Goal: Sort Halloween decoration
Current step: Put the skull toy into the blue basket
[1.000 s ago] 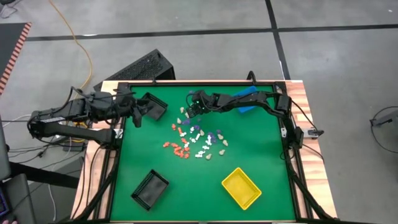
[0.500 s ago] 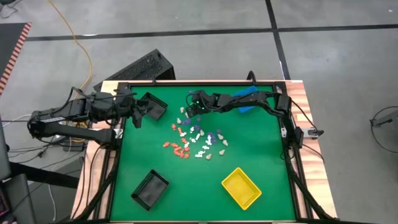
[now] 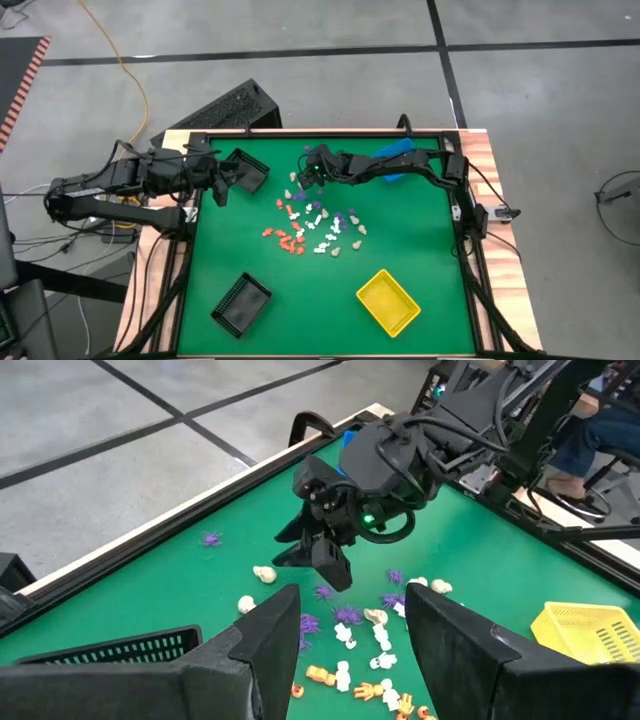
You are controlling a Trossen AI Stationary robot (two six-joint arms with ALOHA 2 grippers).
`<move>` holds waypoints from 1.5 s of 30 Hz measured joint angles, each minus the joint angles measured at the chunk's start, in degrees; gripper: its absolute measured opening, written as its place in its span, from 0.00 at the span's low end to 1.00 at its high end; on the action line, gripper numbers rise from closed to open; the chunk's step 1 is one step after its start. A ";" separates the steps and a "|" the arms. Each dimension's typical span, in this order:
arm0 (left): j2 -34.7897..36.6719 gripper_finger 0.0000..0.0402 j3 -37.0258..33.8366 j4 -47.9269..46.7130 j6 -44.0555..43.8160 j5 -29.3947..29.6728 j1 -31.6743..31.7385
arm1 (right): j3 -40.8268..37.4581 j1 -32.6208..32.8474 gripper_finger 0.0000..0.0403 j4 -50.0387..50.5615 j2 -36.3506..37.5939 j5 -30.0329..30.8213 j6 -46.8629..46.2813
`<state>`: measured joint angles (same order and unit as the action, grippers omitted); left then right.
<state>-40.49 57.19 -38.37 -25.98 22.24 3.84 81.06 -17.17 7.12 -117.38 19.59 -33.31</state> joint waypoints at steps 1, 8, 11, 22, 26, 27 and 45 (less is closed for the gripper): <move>0.00 0.43 0.00 0.00 0.00 0.00 0.02 | 0.00 -0.03 0.56 0.44 0.00 0.03 -0.61; 0.00 0.43 0.00 0.05 0.00 0.00 0.01 | -0.02 0.65 0.56 -1.98 0.00 3.16 -1.36; 0.00 0.43 0.00 0.07 0.00 0.00 0.02 | -0.02 1.65 0.56 -2.44 0.00 5.79 -1.60; 0.00 0.43 0.00 0.07 0.02 -0.02 0.00 | -0.15 3.14 0.55 -3.98 -3.27 7.31 -7.22; -0.01 0.43 0.00 0.01 0.02 -0.03 0.00 | 0.10 3.66 0.53 -5.36 -4.38 9.83 -7.87; 0.00 0.43 -0.01 0.04 0.02 -0.03 0.00 | 0.42 3.58 0.53 -6.52 -4.55 9.84 -8.00; 0.00 0.43 -0.04 -1.27 0.02 -0.02 0.00 | 3.21 3.58 0.51 -7.82 -10.36 7.02 -12.47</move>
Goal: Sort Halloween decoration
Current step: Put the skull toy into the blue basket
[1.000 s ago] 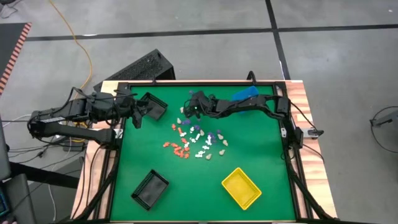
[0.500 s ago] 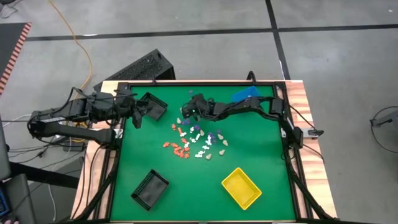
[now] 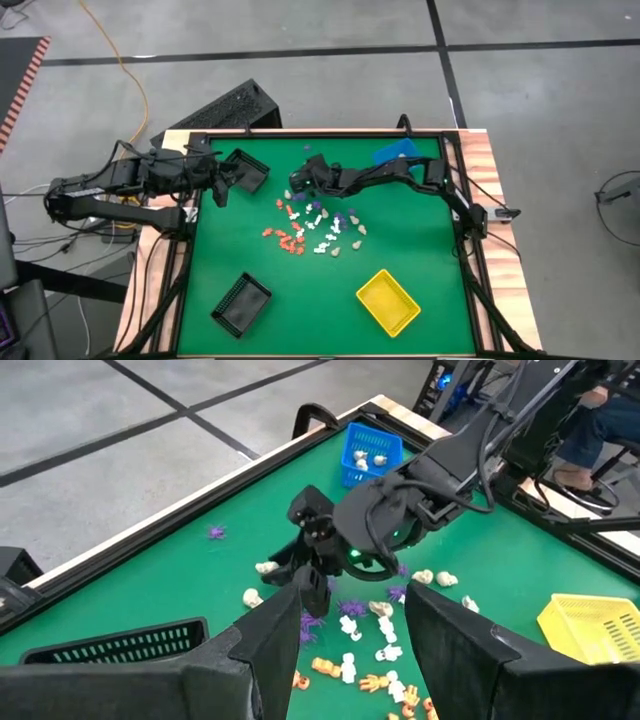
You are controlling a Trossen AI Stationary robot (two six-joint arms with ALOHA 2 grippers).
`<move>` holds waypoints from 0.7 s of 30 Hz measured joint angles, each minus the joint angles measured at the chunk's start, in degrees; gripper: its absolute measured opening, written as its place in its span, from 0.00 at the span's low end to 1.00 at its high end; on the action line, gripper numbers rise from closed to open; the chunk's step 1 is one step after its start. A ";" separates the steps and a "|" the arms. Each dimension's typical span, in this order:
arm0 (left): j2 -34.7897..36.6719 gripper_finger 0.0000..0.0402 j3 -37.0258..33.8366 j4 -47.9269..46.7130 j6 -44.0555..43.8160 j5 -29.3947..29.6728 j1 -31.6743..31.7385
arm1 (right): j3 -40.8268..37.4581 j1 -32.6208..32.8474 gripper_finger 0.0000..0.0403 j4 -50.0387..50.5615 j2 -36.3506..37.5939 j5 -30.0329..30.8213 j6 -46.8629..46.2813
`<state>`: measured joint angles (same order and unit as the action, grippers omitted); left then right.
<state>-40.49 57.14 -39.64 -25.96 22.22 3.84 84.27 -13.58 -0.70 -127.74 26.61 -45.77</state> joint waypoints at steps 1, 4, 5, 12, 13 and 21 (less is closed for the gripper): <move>0.00 0.43 0.00 0.00 0.00 0.00 0.00 | 0.39 0.02 0.51 -0.05 -0.31 -0.16 -0.14; 0.00 0.43 0.00 -0.09 0.00 0.00 0.00 | 1.11 0.57 0.49 0.38 -0.73 -0.41 -0.34; 0.00 0.43 0.00 -0.13 0.00 0.00 0.00 | 1.11 0.80 0.47 0.40 -0.77 0.11 -0.34; 0.00 0.43 0.00 -0.53 0.00 0.00 0.00 | 1.09 1.03 0.26 2.14 -0.68 0.77 -5.09; 0.00 0.43 0.00 -0.59 0.00 0.00 0.00 | 1.09 1.03 0.26 2.16 -0.68 0.62 -5.57; 0.00 0.43 -0.02 -0.59 0.00 0.00 0.00 | 1.05 1.71 0.26 3.39 0.08 -1.41 -8.62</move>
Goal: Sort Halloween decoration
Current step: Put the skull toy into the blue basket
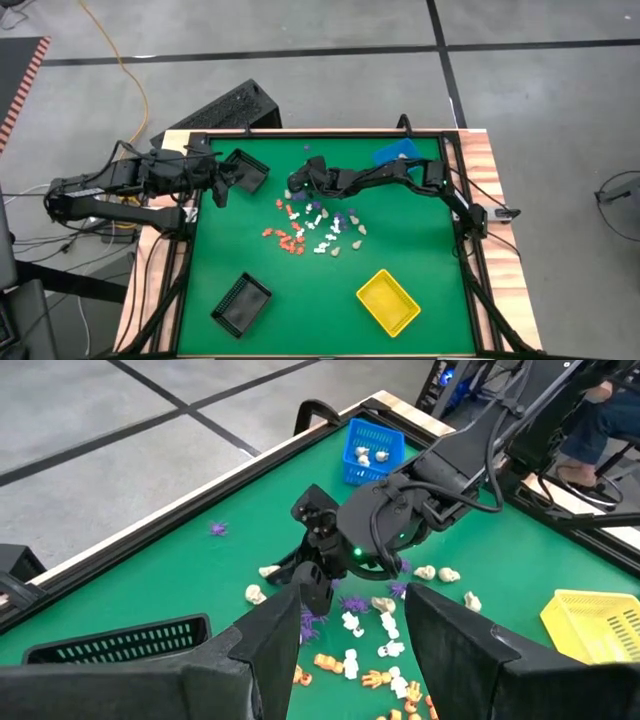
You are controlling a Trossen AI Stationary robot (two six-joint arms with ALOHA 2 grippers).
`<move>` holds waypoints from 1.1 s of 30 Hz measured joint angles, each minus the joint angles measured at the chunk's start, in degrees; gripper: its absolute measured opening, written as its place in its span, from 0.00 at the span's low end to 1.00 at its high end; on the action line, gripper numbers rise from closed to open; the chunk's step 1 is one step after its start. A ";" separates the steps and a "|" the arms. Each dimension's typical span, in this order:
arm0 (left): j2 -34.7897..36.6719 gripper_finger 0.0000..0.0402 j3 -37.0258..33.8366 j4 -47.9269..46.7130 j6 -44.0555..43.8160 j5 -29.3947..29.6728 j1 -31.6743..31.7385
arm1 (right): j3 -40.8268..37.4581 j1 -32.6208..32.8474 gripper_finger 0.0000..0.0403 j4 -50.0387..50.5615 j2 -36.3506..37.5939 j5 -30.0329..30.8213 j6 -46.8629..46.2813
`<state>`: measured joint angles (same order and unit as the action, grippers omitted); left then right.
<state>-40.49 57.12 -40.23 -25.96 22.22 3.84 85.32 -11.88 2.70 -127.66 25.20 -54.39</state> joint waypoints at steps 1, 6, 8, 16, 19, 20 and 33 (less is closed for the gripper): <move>0.00 0.43 0.00 0.02 0.00 0.00 0.00 | -0.07 0.09 0.26 0.29 0.52 0.03 -0.18; -0.02 0.43 0.00 -0.18 0.00 0.00 0.00 | -0.31 0.28 0.26 6.06 4.66 -1.08 -1.12; 0.00 0.43 0.00 -0.43 0.00 0.00 0.00 | -0.28 0.26 0.26 8.20 7.07 -0.90 -1.31; -0.02 0.43 0.00 -1.37 0.00 0.00 0.01 | -0.17 -0.99 0.26 37.66 18.98 2.13 -2.65; 0.00 0.43 0.00 -1.43 0.00 0.00 0.01 | -0.19 -1.82 0.26 50.13 23.21 4.60 -3.28; 0.00 0.43 0.00 -1.46 0.00 0.00 0.01 | -0.20 -2.18 0.26 54.12 24.53 5.43 -3.44; 0.00 0.43 0.00 -1.51 5.13 1.53 0.02 | -14.77 -12.42 0.26 61.52 35.27 0.17 2.94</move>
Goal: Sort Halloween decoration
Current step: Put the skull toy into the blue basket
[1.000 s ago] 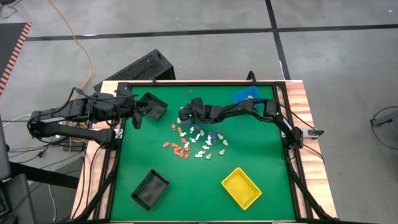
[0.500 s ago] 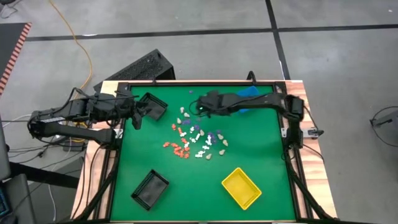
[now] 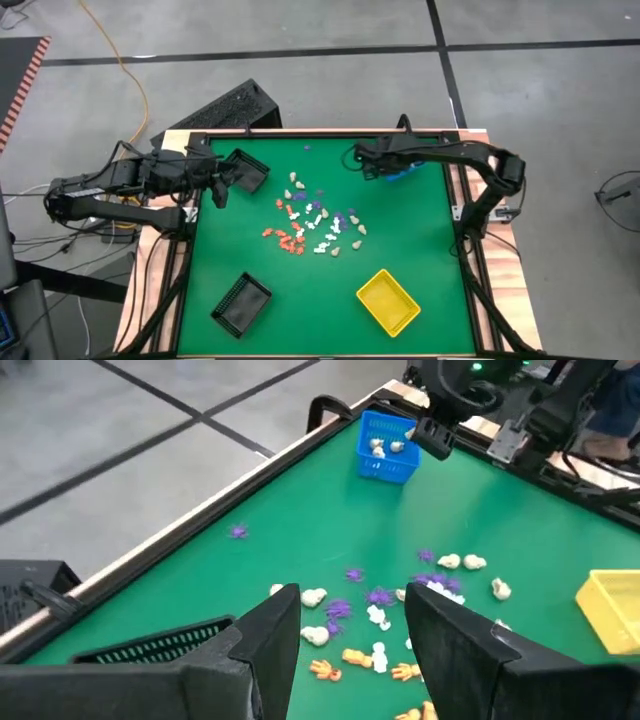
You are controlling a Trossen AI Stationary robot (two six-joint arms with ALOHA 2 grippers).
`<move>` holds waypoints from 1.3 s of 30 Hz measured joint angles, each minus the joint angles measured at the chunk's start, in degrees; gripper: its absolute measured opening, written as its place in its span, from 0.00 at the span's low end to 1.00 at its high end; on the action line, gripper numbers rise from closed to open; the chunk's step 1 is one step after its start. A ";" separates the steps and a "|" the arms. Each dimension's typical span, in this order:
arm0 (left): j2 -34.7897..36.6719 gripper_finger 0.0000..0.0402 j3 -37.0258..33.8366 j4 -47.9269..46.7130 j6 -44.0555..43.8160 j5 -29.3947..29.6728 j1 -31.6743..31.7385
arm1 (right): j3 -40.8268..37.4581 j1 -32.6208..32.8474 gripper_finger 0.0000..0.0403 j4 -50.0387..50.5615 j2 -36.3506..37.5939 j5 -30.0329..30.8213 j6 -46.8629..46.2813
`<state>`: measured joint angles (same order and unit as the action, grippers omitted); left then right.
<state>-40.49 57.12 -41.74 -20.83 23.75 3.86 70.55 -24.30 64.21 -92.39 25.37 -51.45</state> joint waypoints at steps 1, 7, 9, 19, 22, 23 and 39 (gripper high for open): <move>0.00 0.43 0.00 0.00 0.47 0.00 0.00 | -1.63 -0.89 0.27 -1.63 0.56 -0.47 0.34; 0.00 0.43 0.00 0.00 0.48 0.01 0.00 | -7.24 -6.28 0.51 -10.91 1.71 -4.12 6.36; 0.00 0.43 0.00 0.01 0.42 0.00 0.00 | -7.38 -7.47 0.59 -12.90 1.24 -5.77 8.03; 0.00 0.43 0.00 0.02 0.25 0.02 0.00 | -7.38 -4.43 0.63 -25.34 7.33 -11.74 16.26; -0.04 0.43 0.00 1.19 1.13 0.93 0.00 | -7.38 1.24 0.63 -31.81 9.81 -13.47 19.44; -0.29 0.43 0.00 2.18 1.41 1.35 0.00 | -7.35 3.34 0.63 -34.44 10.09 -13.32 20.49; -2.96 0.43 0.00 4.39 0.79 -4.70 0.00 | -7.40 20.80 0.63 -33.07 2.78 -13.26 18.94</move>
<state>-43.45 57.12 -37.35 -20.04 19.05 3.86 63.16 -3.50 31.14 -89.61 12.11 -32.52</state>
